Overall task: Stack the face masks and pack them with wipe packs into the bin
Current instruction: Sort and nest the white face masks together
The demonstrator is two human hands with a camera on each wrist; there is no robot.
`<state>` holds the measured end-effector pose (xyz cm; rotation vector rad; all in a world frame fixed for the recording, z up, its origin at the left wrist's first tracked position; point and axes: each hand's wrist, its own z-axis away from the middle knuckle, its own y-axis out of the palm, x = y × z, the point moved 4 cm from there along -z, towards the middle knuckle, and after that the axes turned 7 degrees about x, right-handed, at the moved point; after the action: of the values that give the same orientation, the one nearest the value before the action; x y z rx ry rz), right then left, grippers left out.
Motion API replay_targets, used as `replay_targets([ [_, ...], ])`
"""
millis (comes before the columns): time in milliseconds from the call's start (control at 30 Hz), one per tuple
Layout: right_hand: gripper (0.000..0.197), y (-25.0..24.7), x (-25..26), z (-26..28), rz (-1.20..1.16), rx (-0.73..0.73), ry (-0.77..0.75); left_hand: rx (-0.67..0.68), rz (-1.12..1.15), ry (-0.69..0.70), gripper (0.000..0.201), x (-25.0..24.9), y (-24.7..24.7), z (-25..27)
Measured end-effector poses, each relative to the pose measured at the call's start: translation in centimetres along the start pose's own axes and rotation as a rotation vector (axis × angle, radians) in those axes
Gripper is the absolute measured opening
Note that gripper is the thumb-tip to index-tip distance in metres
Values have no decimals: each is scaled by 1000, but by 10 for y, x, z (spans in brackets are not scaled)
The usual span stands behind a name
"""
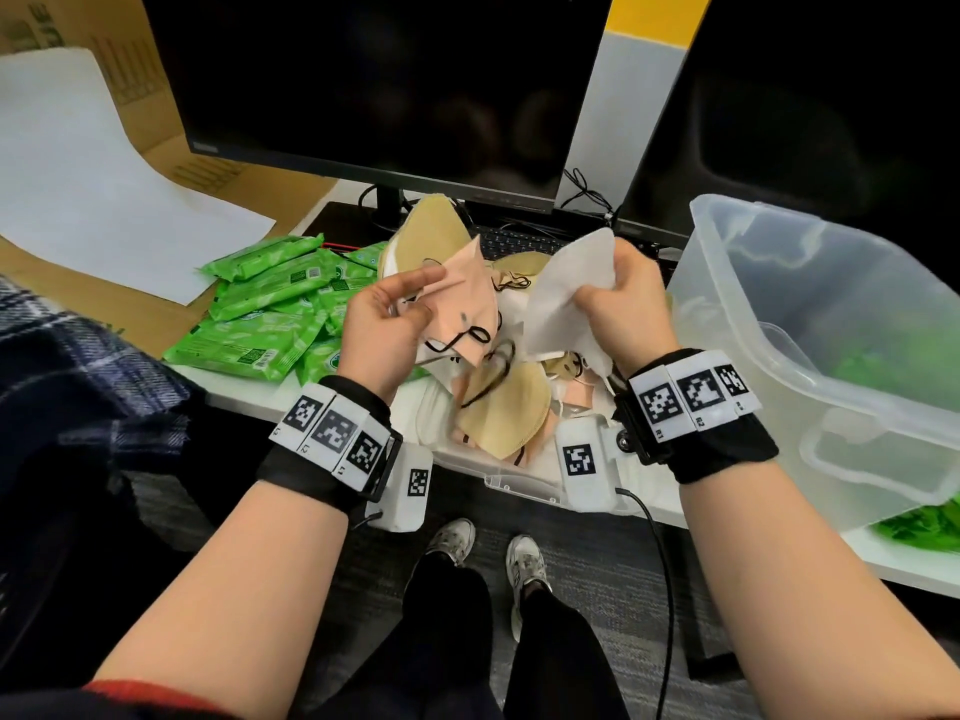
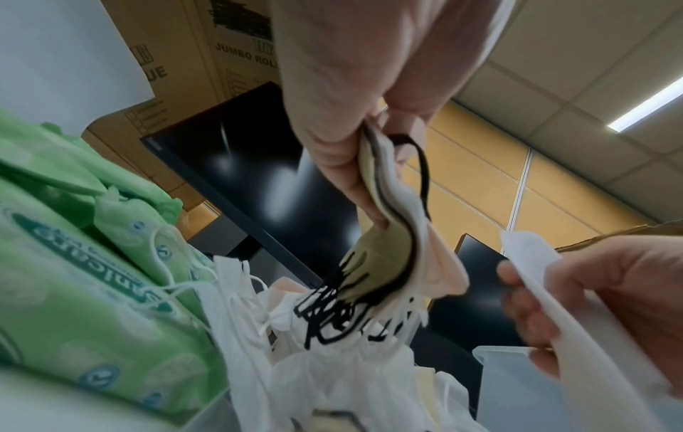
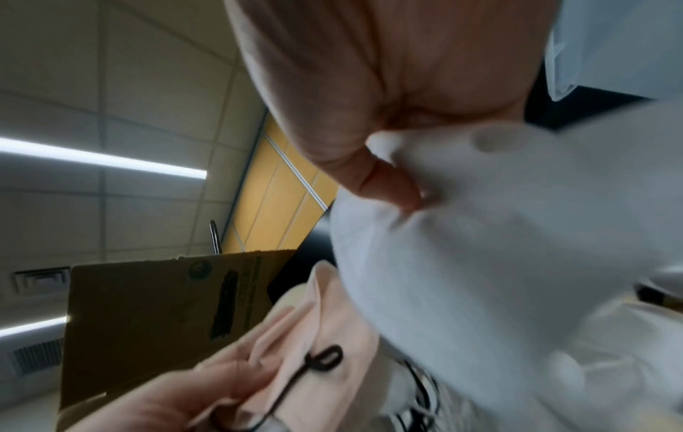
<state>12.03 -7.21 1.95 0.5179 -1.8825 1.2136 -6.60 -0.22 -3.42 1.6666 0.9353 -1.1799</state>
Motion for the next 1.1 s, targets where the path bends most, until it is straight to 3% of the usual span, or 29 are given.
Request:
replay_targets([
  [67, 35, 9, -2, 0, 7, 125, 64, 0, -16, 4, 40, -1, 0, 0],
  [133, 25, 21, -7, 4, 87, 290, 136, 2, -35, -2, 40, -1, 0, 0],
  [300, 38, 46, -24, 11, 553, 646, 269, 6, -56, 5, 43, 3, -3, 0],
  [433, 25, 56, -36, 6, 792, 625, 234, 6, -84, 17, 45, 2, -3, 2],
  [600, 37, 63, -36, 2, 825, 748, 295, -4, -80, -3, 39, 1, -3, 3],
  [767, 30, 68, -42, -1, 849, 741, 252, -21, -76, -19, 44, 3, -6, 2],
  [867, 38, 61, -27, -1, 817, 683, 246, -38, -78, -29, 46, 5, -7, 2],
  [967, 11, 37, -5, -9, 689, 519, 211, -52, -84, -40, 44, 7, -10, 1],
  [1100, 24, 8, 27, -13, 319, 258, 76, 5, -84, -79, 35, 11, -8, 2],
])
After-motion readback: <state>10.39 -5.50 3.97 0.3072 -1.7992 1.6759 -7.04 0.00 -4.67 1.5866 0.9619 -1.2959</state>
